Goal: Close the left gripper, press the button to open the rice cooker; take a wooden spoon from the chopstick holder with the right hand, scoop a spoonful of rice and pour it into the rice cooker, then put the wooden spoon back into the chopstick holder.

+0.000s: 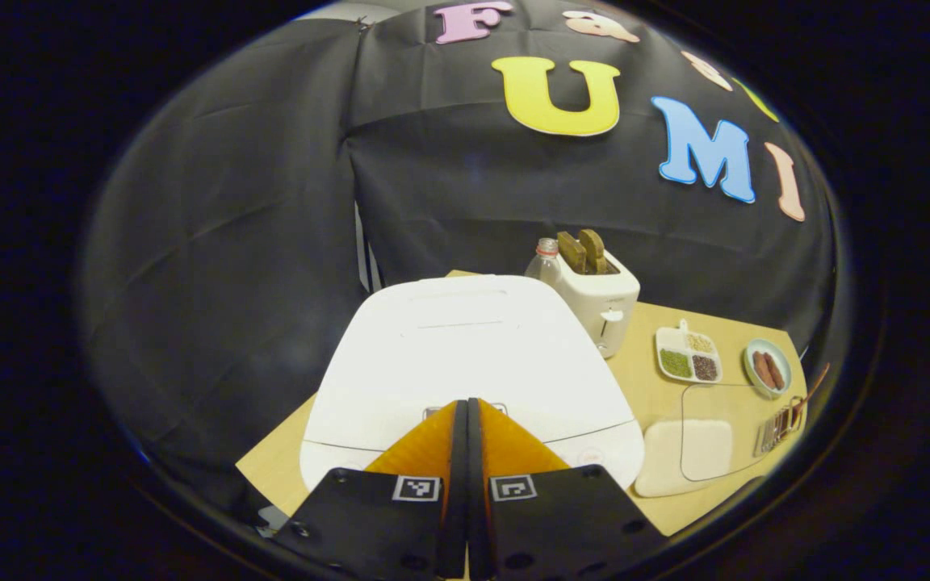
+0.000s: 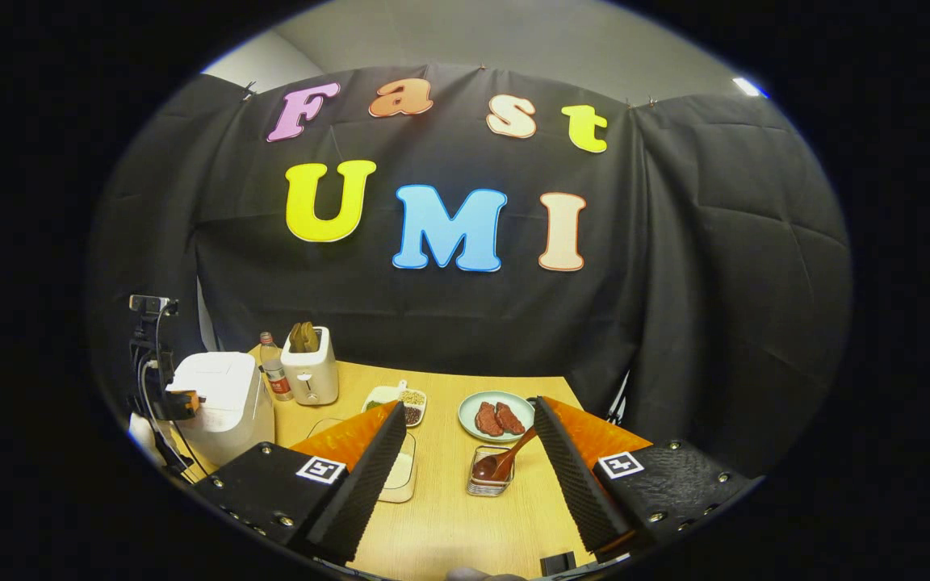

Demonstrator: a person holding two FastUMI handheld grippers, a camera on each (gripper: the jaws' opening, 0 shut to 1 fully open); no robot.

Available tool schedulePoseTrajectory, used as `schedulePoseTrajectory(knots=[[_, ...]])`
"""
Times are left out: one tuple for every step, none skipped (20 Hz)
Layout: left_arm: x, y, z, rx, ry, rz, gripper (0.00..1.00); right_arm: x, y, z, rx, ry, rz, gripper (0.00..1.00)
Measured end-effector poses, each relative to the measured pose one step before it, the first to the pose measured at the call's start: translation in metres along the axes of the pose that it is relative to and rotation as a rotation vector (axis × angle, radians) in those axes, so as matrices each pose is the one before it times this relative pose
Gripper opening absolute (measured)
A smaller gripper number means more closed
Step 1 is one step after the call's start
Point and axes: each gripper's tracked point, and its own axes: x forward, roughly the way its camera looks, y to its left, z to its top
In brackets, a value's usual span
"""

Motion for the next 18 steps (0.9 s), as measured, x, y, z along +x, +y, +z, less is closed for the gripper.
schedulePoseTrajectory(knots=[[0.00077, -0.00015, 0.00049, 0.00537, -0.00383, 0.00095, 0.09, -0.00013, -0.00031, -0.00002, 0.00536, -0.00142, 0.00087, 0.98], [-0.00067, -0.00045, 0.00332, 0.00155, -0.01732, -0.00351, 0.09, -0.00131, 0.00073, -0.00177, 0.00643, -0.00088, 0.00216, 0.93], [-0.00420, -0.00168, 0.00806, 0.01338, -0.03080, -0.00840, 0.09, -0.00074, 0.00148, -0.00022, 0.00639, -0.00293, 0.00677, 0.93], [-0.00696, 0.00199, 0.01265, 0.01059, -0.04067, -0.00271, 0.09, -0.00011, 0.00520, -0.00136, 0.00848, 0.00247, 0.02027, 0.93], [-0.00941, 0.00186, 0.02140, 0.00127, -0.07528, -0.00008, 0.09, -0.00055, 0.00291, -0.00075, 0.01100, 0.00093, 0.00970, 0.98], [-0.00785, 0.00482, 0.02623, -0.00023, -0.08097, 0.00918, 0.09, -0.00163, -0.00054, -0.00024, 0.00425, -0.00875, 0.00287, 0.98], [-0.00989, 0.00527, 0.03051, -0.00200, -0.09031, 0.00831, 0.09, -0.00130, -0.00062, 0.00043, -0.00063, -0.00915, -0.00392, 0.93], [-0.00650, -0.00047, 0.02833, -0.01682, -0.06661, -0.01737, 0.09, -0.00089, 0.00073, 0.00140, 0.00034, -0.01401, 0.00318, 0.93], [-0.01039, -0.00533, 0.01776, -0.01586, -0.03633, -0.02023, 0.08, -0.00015, 0.00090, 0.00354, -0.00590, -0.01602, -0.00149, 0.98], [-0.00616, -0.00373, 0.01563, -0.00621, -0.02155, -0.01315, 0.08, 0.00023, -0.00077, 0.00340, -0.00968, -0.01555, -0.00754, 0.98], [-0.00452, -0.00186, 0.00891, -0.00320, -0.02325, -0.01084, 0.08, 0.00012, -0.00046, 0.00299, -0.00442, -0.01114, -0.00267, 0.93], [-0.00426, -0.00398, 0.01540, 0.00746, -0.02910, -0.01403, 0.08, -0.00124, -0.00105, 0.00245, 0.00176, -0.01360, -0.00628, 0.93], [-0.00608, -0.00649, 0.01351, 0.00788, -0.03132, -0.01748, 0.08, -0.00125, -0.00204, 0.00552, 0.00947, -0.02152, -0.00799, 0.93], [-0.00372, -0.00942, 0.01196, 0.01265, -0.02361, -0.02962, 0.08, -0.00021, -0.00198, 0.00557, 0.00841, -0.01947, -0.01197, 0.98], [-0.00801, -0.01003, 0.00663, 0.01032, -0.01245, -0.02336, 0.09, 0.00125, -0.00141, 0.00353, 0.00024, -0.01026, -0.00735, 0.98], [-0.00526, -0.00971, 0.00596, -0.00175, -0.00628, -0.02068, 0.08, 0.00093, -0.00213, 0.00061, -0.00114, -0.00624, -0.00965, 0.98], [-0.00541, -0.00851, 0.00382, -0.00888, 0.00086, -0.01809, 0.08, -0.00029, -0.00287, 0.00193, 0.00218, -0.00623, -0.00718, 0.98], [-0.00679, -0.00720, 0.00142, -0.01351, 0.00521, -0.01570, 0.09, -0.00102, -0.00216, 0.00074, 0.00564, -0.00413, -0.00585, 0.98]])
